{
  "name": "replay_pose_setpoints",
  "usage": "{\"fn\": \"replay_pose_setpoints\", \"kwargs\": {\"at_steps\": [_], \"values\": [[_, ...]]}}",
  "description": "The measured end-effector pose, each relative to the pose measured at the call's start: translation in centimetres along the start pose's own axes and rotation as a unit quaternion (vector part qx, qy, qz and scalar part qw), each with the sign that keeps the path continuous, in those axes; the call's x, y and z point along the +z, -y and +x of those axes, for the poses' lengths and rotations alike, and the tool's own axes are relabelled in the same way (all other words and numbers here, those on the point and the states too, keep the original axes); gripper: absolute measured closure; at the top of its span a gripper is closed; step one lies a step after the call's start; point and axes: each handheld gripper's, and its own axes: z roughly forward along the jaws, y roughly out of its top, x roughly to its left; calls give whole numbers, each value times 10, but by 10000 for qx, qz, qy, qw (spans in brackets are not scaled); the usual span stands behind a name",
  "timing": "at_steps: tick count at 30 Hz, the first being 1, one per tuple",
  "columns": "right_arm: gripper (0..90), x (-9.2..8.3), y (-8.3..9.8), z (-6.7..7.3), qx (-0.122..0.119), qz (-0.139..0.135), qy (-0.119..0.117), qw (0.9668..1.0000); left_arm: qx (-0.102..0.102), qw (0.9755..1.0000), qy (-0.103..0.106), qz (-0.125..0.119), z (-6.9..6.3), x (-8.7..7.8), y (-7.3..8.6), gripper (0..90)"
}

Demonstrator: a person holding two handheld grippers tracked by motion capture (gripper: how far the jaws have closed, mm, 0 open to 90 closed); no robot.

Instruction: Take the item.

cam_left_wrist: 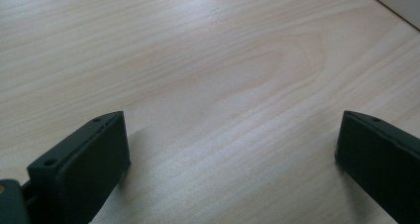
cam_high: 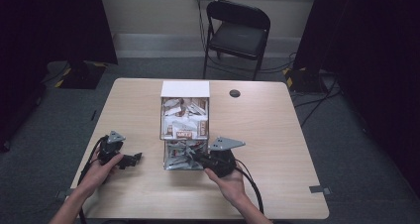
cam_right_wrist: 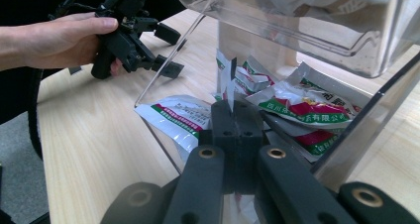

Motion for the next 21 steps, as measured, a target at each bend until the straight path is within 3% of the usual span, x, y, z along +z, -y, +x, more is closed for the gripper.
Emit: {"fn": "replay_pose_setpoints", "kwargs": {"at_steps": [21], "values": [[900, -13, -6, 2, -36, -174, -123, 9998, 0, 10000, -1, -1, 0, 0, 0, 0]]}}
